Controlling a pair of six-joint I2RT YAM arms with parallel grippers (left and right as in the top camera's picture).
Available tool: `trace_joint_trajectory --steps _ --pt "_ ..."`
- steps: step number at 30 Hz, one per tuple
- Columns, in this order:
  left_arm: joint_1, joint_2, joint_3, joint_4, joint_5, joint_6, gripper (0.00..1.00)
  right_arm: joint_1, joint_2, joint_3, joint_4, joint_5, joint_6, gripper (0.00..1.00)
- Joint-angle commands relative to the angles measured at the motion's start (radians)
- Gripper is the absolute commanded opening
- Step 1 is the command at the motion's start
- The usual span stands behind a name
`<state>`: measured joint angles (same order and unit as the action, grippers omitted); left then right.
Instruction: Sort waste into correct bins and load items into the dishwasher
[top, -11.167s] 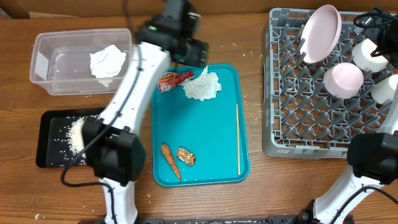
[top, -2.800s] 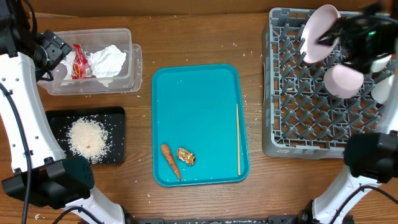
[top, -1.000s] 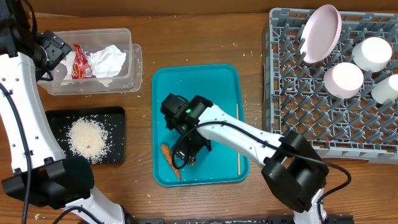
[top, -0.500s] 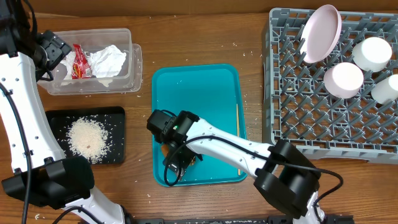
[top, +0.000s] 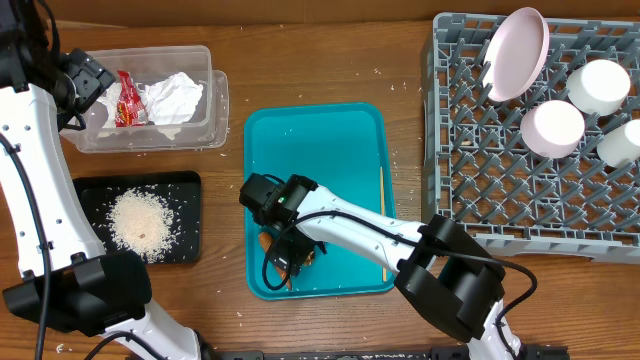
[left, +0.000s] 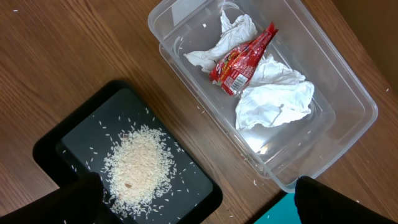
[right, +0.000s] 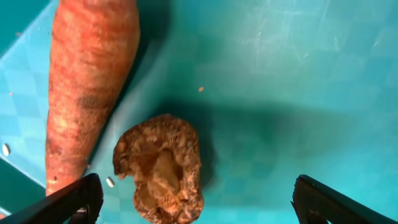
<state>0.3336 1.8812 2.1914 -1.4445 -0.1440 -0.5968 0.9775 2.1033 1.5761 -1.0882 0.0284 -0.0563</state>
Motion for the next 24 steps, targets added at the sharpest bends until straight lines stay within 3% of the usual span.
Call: trace_joint_trajectory --steps 1,4,12,24 --pt "-0.007 0.004 0.003 -0.002 -0.013 -0.009 1.0 -0.011 0.019 -0.006 0.01 0.015 -0.003 1.0" --pt "-0.007 0.004 0.003 -0.002 -0.013 -0.009 1.0 -0.012 0.031 -0.006 0.01 0.021 0.009 1.0" --pt "-0.007 0.004 0.003 -0.002 -0.013 -0.009 1.0 -0.049 0.04 -0.006 0.01 0.068 0.057 0.89" --pt "-0.007 0.004 0.003 -0.002 -0.013 -0.009 1.0 -0.225 0.042 -0.006 0.045 0.06 0.104 0.94"
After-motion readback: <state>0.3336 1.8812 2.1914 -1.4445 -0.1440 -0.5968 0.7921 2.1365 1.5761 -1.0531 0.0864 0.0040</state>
